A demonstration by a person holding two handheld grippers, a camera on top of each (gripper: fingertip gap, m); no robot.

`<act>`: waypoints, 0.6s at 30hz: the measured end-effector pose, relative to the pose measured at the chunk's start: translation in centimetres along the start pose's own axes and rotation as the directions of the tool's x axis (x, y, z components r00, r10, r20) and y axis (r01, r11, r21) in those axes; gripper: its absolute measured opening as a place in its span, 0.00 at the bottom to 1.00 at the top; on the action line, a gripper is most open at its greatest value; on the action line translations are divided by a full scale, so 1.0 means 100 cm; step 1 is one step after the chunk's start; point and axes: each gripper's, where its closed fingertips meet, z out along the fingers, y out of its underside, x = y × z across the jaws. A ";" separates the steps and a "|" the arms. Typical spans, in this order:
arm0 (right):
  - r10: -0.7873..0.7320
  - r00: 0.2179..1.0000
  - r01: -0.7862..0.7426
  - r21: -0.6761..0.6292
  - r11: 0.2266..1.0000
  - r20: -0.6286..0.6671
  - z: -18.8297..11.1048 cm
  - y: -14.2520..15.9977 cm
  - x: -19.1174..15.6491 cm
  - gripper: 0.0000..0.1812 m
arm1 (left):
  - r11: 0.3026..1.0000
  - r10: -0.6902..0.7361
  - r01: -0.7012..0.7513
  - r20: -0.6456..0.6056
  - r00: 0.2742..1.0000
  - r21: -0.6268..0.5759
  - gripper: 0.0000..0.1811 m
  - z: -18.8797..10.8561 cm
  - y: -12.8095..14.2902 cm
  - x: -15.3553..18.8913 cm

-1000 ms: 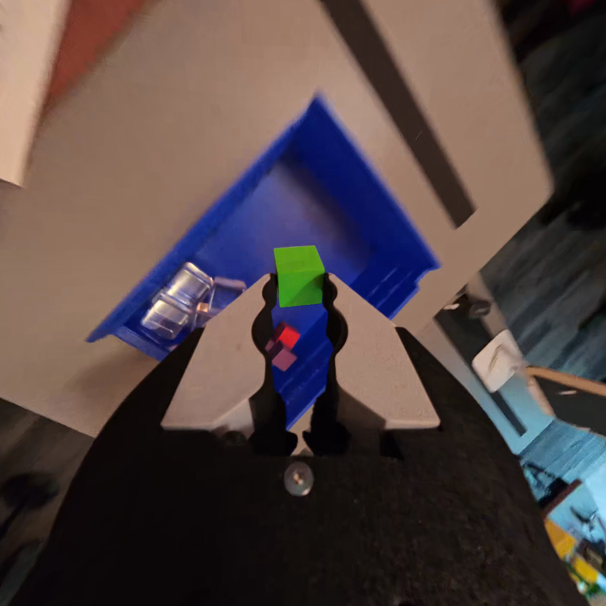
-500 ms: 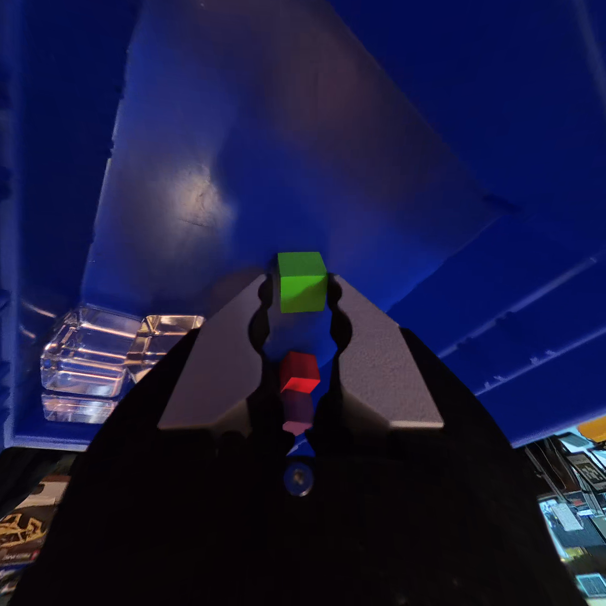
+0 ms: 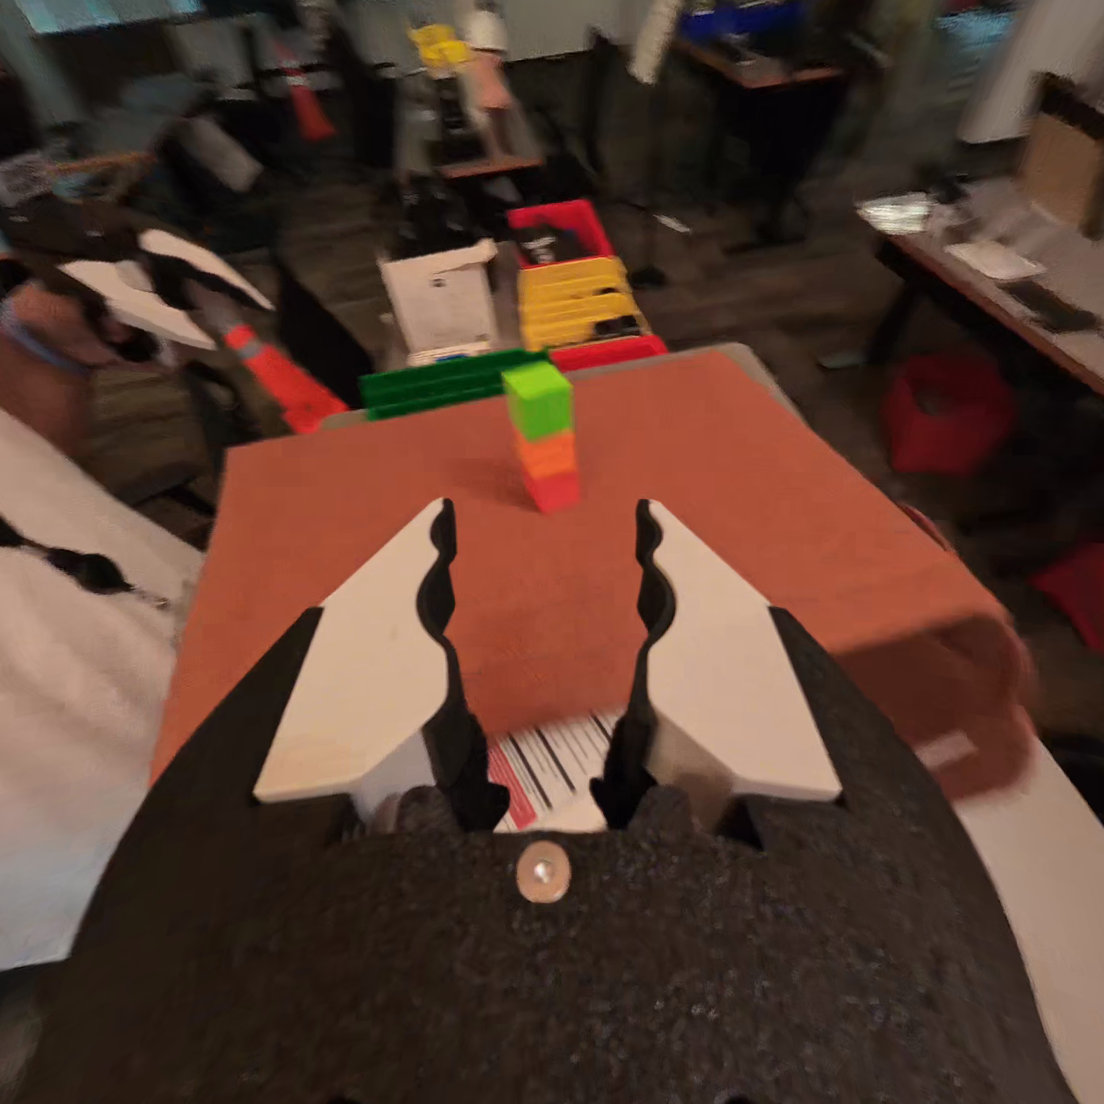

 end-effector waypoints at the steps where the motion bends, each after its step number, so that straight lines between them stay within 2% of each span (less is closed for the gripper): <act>1: -0.017 0.998 0.019 -0.021 1.000 0.064 0.022 -0.005 -0.009 0.37 | 1.000 0.001 -0.001 0.001 1.000 0.000 0.28 -0.003 0.001 -0.001; 3: -0.056 0.995 0.064 -0.091 0.994 0.084 0.058 -0.002 -0.003 0.40 | 1.000 -0.001 0.001 0.007 1.000 0.004 0.29 -0.010 0.005 -0.004; 5: -0.066 0.990 0.078 -0.097 0.992 0.127 0.081 -0.003 0.001 0.39 | 1.000 -0.010 0.010 0.016 1.000 0.006 0.29 -0.019 0.008 -0.008; 8: -0.074 0.980 0.089 -0.077 0.993 0.183 0.097 -0.007 0.000 0.30 | 1.000 -0.028 0.028 0.040 0.999 0.007 0.29 -0.033 0.016 -0.016; 9: -0.096 0.977 0.111 -0.073 0.991 0.189 0.100 -0.008 0.000 0.24 | 0.999 -0.036 0.035 0.046 0.998 0.005 0.28 -0.036 0.019 -0.019; 10: -0.121 0.974 0.133 -0.054 0.990 0.191 0.100 -0.011 -0.001 0.16 | 0.999 -0.045 0.044 0.053 0.998 0.003 0.28 -0.038 0.021 -0.022; 14: -0.178 0.971 0.191 -0.066 0.979 0.160 0.093 -0.018 -0.002 0.15 | 0.997 -0.077 0.077 0.060 0.995 0.004 0.29 -0.040 0.026 -0.027; 16: -0.186 0.974 0.191 -0.033 0.981 0.130 0.073 -0.035 -0.004 0.15 | 0.997 -0.080 0.079 0.048 0.996 0.018 0.28 -0.038 0.023 -0.025; 18: -0.221 0.975 0.222 -0.020 0.975 0.027 0.039 -0.051 0.001 0.15 | 0.997 -0.076 0.076 0.029 0.997 0.019 0.28 -0.033 0.019 -0.022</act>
